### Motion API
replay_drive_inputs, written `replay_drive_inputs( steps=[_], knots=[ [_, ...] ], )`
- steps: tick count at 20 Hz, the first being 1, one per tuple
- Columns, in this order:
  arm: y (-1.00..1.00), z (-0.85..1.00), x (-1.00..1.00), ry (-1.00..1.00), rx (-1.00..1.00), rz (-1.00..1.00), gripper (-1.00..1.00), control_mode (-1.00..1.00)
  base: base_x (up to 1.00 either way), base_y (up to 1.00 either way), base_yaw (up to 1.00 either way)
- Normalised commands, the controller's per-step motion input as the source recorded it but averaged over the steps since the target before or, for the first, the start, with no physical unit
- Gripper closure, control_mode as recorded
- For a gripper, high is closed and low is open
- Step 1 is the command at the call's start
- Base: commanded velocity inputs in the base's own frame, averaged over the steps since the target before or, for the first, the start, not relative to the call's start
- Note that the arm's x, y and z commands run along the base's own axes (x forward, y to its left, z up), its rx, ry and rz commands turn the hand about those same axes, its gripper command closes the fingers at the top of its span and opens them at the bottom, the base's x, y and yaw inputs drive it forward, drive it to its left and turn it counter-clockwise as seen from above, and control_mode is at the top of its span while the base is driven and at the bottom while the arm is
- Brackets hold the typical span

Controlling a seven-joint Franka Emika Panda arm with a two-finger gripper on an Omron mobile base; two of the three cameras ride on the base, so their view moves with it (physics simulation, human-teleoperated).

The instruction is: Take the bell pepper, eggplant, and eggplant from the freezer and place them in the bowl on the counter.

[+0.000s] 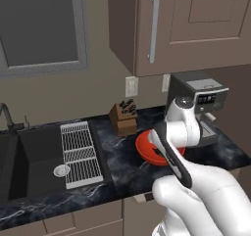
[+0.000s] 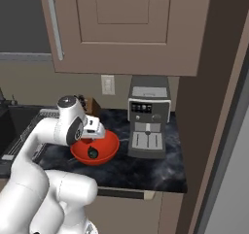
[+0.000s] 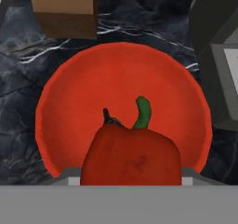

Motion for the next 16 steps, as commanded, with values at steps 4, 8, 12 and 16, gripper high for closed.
replay_drive_inputs(
  steps=[4, 8, 12, 16],
  knots=[
    [-0.21, -0.33, 0.04, 0.01, 0.0, 0.0, 1.0, -1.0, 0.0, 0.0, 0.0],
    [-0.23, -0.33, 0.0, 0.01, 0.0, 0.0, 1.0, -1.0, 0.0, 0.0, 0.0],
    [-0.04, -0.27, 0.19, 0.0, 0.0, 0.0, 1.0, -1.0, 0.0, 0.0, 0.0],
    [-0.05, -0.21, 0.24, 0.0, 0.0, 0.0, 1.0, -1.0, 0.0, 0.0, 0.0]
  ],
)
